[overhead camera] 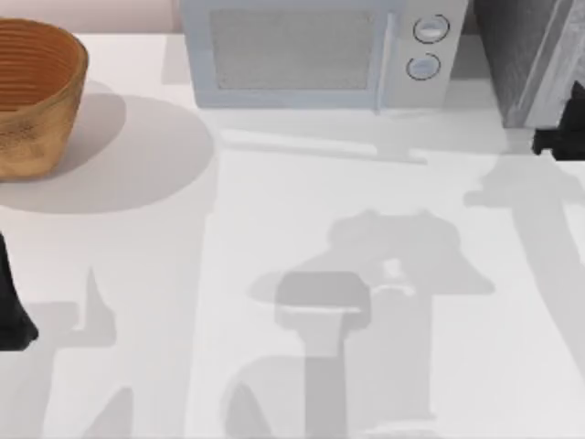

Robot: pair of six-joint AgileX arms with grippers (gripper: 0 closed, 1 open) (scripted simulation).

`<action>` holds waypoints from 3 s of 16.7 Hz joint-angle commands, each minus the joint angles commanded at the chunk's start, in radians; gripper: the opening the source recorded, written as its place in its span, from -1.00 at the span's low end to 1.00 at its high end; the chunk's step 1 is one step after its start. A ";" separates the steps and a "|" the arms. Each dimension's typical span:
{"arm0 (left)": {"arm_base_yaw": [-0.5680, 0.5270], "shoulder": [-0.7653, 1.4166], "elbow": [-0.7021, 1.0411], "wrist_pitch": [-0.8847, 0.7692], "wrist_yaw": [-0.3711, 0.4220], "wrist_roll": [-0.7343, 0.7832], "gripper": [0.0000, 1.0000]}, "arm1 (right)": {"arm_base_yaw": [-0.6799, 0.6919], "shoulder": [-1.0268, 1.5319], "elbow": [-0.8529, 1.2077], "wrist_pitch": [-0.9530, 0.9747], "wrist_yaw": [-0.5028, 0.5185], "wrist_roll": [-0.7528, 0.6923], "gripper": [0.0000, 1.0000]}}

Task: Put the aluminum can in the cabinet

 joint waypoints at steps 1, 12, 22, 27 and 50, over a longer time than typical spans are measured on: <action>0.000 0.000 0.000 0.000 0.000 0.000 1.00 | 0.000 -0.001 0.000 0.000 0.000 0.000 -1.00; 0.000 0.000 0.000 0.000 0.000 0.000 1.00 | -0.063 -0.583 -0.205 -0.269 -0.075 -0.021 -1.00; 0.000 0.000 0.000 0.000 0.000 0.000 1.00 | -0.156 -1.345 -0.496 -0.649 -0.173 -0.048 -1.00; 0.000 0.000 0.000 0.000 0.000 0.000 1.00 | -0.173 -1.465 -0.545 -0.714 -0.190 -0.052 -1.00; 0.000 0.000 0.000 0.000 0.000 0.000 1.00 | -0.050 -0.600 0.577 -0.990 -0.066 -0.041 -1.00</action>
